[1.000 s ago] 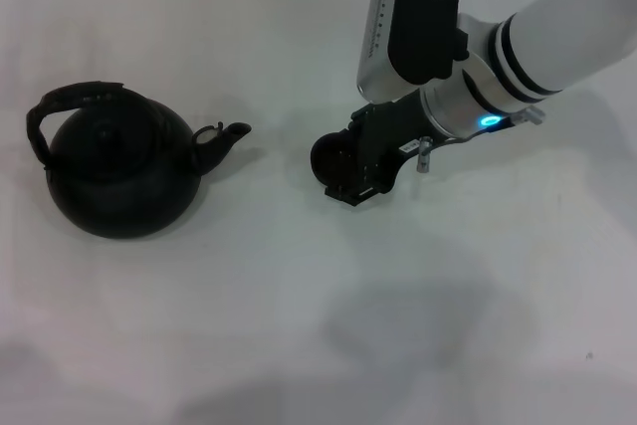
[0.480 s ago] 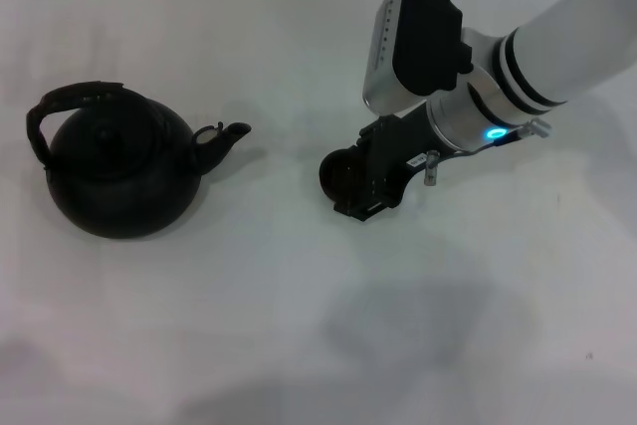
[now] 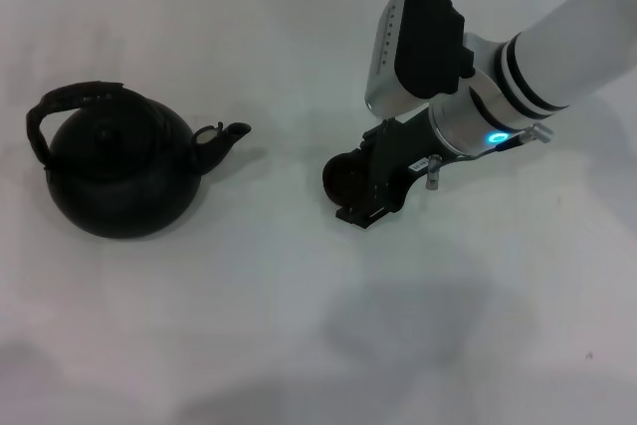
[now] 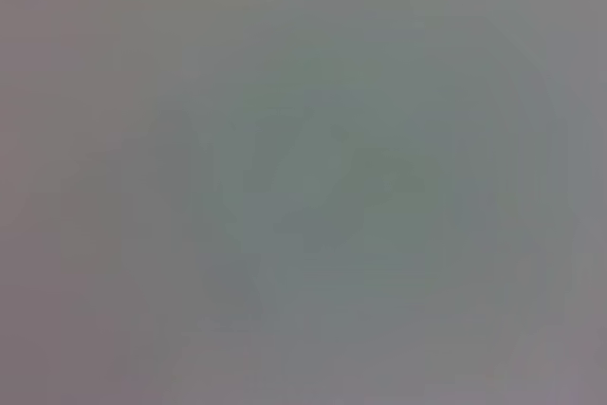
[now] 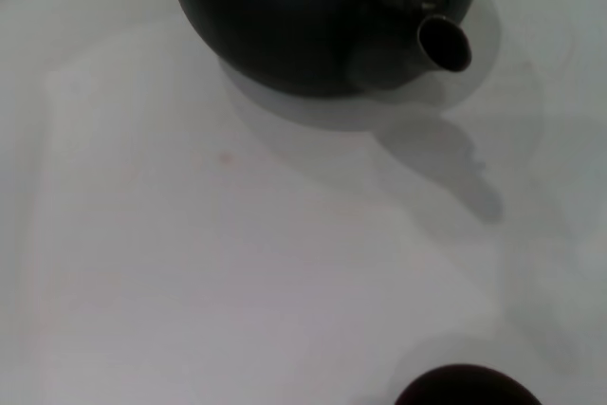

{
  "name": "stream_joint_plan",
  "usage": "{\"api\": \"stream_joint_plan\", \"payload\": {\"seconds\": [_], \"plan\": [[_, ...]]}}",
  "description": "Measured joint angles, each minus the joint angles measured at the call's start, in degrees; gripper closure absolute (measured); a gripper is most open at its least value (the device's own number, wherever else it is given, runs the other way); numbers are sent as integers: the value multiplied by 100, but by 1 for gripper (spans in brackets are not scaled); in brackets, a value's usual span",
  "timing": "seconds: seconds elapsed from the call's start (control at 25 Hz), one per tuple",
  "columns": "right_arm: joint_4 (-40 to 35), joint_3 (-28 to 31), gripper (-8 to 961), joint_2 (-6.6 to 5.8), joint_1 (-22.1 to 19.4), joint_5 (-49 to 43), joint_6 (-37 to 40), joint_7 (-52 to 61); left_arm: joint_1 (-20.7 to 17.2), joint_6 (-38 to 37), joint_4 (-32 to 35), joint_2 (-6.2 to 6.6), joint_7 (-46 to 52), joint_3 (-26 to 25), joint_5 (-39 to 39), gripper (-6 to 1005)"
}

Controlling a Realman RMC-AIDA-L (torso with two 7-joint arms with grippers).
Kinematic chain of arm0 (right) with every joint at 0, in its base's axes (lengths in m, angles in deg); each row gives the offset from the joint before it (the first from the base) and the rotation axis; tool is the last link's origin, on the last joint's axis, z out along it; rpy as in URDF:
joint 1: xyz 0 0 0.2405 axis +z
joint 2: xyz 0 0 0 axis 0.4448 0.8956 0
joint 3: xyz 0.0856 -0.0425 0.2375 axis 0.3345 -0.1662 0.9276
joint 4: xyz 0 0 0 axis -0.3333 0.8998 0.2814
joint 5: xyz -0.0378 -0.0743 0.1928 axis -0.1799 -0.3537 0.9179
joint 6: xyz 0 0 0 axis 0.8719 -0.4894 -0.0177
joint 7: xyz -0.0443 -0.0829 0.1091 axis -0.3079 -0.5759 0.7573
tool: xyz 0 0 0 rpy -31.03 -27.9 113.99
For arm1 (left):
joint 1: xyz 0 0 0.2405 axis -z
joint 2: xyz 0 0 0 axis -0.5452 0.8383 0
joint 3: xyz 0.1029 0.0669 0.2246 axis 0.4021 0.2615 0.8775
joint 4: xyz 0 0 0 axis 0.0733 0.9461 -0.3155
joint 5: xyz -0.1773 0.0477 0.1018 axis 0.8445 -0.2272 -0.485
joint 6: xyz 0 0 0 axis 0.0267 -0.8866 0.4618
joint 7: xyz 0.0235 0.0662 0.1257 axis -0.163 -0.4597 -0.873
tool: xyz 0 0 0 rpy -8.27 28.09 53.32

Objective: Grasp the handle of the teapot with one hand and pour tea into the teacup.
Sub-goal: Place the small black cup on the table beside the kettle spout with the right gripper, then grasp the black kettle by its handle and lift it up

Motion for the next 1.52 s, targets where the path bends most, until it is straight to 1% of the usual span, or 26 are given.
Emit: {"api": "stream_joint_plan", "payload": {"seconds": [0.08, 0.28, 0.52, 0.68, 0.84, 1.04, 1.12, 1.2, 1.24, 1.32, 1.4, 1.44, 1.52], "plan": [[-5, 7, 178, -10, 1, 56, 0, -6, -10, 0, 0, 1, 0, 0, -1, 108], [-49, 96, 85, -51, 1, 80, -15, -4, -27, 0, 12, 2, 0, 0, -1, 108], [-59, 479, 85, -79, 5, 44, -275, -72, -31, 0, 19, 11, 0, 0, -1, 108], [-64, 1140, 86, -87, -35, 39, -767, -375, -31, 1, 22, 11, 0, 0, -1, 108], [-67, 2008, 86, -120, -152, 36, -1204, -796, -46, 1, 58, 17, -24, 23, -112, 108], [-212, 3407, 86, -160, -513, 38, -1548, -1496, -134, 1, 226, 28, -18, 221, -911, 108], [-408, 4011, 87, -143, -761, 77, -1595, -1761, -254, -9, 430, 13, 153, 387, -1261, 108], [-570, 4565, 87, -126, -1010, 145, -1602, -1985, -400, -39, 682, 7, 611, 640, -1506, 108], [-598, 4722, 87, -129, -1078, 181, -1599, -2058, -546, -52, 932, 4, 1043, 877, -1640, 108], [-586, 5031, 87, -176, -1206, 278, -1580, -2191, -871, -99, 1530, 7, 1854, 1284, -1802, 109], [-505, 5263, 87, -228, -1274, 306, -1550, -2302, -1314, -274, 2191, 4, 2484, 1689, -1845, 109], [-458, 5354, 87, -247, -1298, 310, -1530, -2358, -1537, -446, 2507, -5, 2675, 1828, -1839, 109], [-382, 5513, 87, -277, -1357, 313, -1477, -2458, -1929, -750, 3003, -16, 3057, 1951, -1813, 109]]}}
